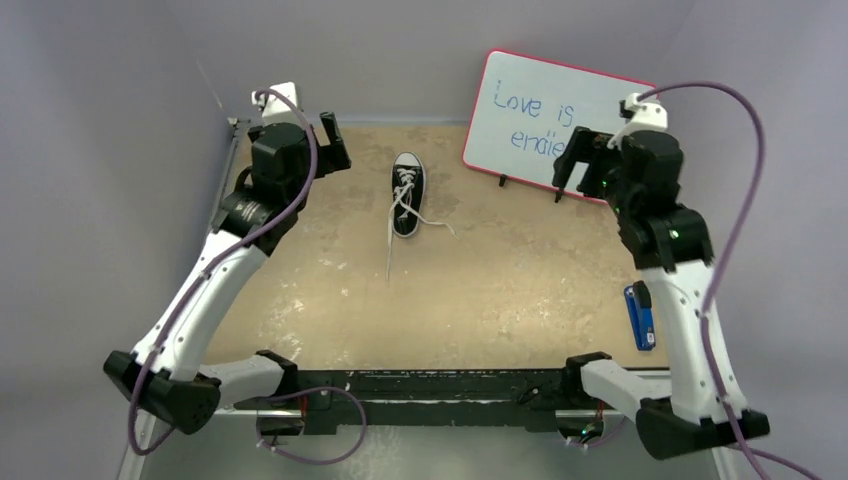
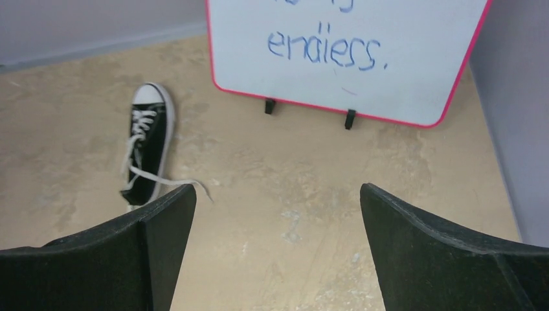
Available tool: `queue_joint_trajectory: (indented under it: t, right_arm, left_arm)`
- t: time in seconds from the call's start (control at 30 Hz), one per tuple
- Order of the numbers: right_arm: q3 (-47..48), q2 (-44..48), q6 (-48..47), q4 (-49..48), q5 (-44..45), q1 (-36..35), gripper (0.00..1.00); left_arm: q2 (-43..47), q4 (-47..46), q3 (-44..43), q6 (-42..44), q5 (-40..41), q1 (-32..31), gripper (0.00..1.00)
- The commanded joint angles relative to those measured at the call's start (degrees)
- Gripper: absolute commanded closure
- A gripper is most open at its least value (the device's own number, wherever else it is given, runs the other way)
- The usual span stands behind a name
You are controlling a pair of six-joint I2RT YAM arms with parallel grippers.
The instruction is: Tie the shoes
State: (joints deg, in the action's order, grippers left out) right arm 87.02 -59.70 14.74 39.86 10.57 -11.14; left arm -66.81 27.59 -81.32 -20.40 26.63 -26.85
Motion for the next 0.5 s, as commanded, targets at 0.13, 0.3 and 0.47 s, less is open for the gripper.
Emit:
queue_joint_trajectory:
  t: [0.13,0.3,0.47]
  right_arm:
    - [-14.5,-10.6,4.9,-17.3,-3.1,7.7,0.01]
    - [-15.7,-20.5,5.3,-17.9,-8.5,11.4,0.01]
    - [-13.5,-29.9,6.3,-18.5,-16.4,12.7,0.01]
  left_arm:
    - [-8.7,-20.4,13.3,-8.6,-0.3,12.4,0.05]
    - [-16.2,-26.3,17.8,-11.3,-1.0,16.2,0.04]
    - [-22.9,-25.3,15.3,-13.8,-2.6,17.9,0.04]
